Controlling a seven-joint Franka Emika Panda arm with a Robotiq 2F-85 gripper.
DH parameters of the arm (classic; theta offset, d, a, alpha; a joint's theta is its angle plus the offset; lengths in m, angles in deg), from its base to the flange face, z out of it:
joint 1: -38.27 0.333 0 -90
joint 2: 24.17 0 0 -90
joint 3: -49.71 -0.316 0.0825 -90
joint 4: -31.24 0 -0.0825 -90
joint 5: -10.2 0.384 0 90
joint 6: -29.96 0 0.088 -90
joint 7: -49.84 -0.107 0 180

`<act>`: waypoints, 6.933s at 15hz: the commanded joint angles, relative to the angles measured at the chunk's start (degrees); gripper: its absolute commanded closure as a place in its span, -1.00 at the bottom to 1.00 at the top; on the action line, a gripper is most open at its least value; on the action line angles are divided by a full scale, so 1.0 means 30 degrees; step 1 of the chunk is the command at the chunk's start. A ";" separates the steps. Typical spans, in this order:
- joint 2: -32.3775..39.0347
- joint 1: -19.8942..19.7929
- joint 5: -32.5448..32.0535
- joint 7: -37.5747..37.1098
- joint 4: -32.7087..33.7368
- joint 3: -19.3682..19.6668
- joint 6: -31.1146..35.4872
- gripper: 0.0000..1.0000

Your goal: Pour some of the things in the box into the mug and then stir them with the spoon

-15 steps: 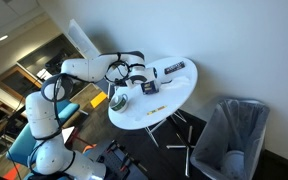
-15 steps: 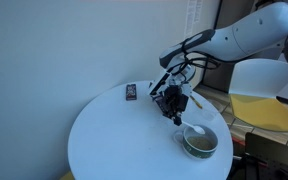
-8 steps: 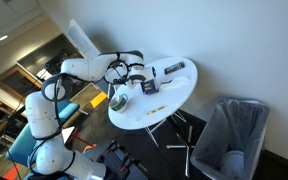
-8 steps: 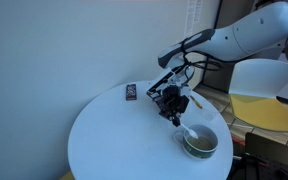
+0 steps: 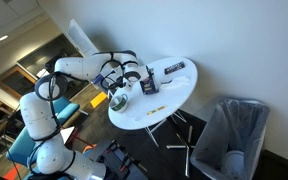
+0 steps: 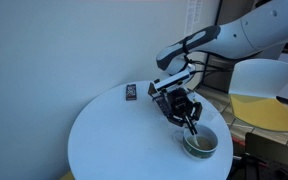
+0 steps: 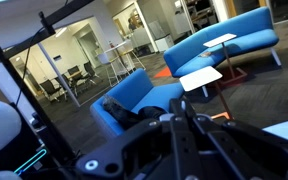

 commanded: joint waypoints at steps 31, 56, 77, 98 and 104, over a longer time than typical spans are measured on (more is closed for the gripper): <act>-0.4279 0.0688 -0.3964 0.9589 -0.3991 0.0373 0.3277 0.98; -1.1089 0.1344 -0.7243 1.3105 -0.5510 -0.2105 0.8742 0.98; -0.6755 0.3080 -0.8735 1.3004 -0.7537 -0.3798 2.6571 0.98; -1.2894 0.2611 -1.3178 1.0330 -0.8478 -0.3435 2.4200 -1.00; -1.4636 0.1823 -1.4465 0.9769 -0.8063 -0.3449 2.1890 -1.00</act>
